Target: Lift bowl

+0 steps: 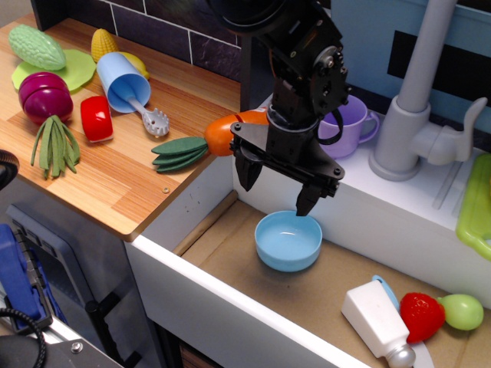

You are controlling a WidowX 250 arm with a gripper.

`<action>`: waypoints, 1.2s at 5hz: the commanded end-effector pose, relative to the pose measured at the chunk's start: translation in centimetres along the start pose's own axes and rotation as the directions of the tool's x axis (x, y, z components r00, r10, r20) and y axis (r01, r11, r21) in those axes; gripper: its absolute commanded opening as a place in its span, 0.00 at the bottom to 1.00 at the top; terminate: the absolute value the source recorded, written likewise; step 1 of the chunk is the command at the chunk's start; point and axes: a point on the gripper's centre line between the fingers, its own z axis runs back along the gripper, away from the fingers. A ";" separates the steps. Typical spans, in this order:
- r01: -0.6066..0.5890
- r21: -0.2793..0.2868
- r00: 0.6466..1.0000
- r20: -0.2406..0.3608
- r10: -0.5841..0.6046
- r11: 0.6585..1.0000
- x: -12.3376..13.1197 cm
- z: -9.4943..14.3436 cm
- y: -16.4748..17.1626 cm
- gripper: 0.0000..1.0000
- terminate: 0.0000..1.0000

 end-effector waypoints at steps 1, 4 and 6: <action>0.000 0.000 1.000 0.000 0.000 1.000 0.0 0.0 0.0 1.00 0.00; -0.308 -0.014 0.949 -0.068 0.306 0.951 0.4 -2.1 0.0 1.00 0.00; -0.380 -0.034 0.924 -0.055 0.378 0.924 1.2 -3.9 1.0 1.00 0.00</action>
